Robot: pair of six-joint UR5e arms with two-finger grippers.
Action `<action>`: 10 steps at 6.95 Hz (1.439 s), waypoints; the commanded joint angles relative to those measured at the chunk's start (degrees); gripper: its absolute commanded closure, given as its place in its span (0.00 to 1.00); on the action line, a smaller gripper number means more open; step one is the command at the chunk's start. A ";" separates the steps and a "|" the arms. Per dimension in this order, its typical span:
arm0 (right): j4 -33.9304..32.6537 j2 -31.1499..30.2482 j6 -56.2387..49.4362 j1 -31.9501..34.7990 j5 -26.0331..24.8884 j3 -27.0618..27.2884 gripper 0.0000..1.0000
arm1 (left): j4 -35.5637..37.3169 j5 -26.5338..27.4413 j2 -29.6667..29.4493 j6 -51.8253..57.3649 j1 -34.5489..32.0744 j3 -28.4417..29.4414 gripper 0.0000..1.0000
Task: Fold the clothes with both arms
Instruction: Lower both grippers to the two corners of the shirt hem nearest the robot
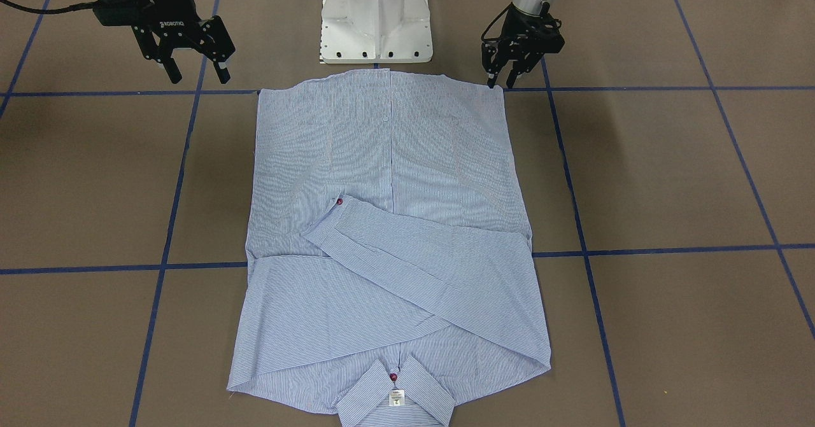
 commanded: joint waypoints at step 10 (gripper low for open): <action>0.00 0.00 0.00 -0.09 -0.01 0.01 0.00 | 0.09 -0.05 -2.46 0.76 0.19 3.40 0.78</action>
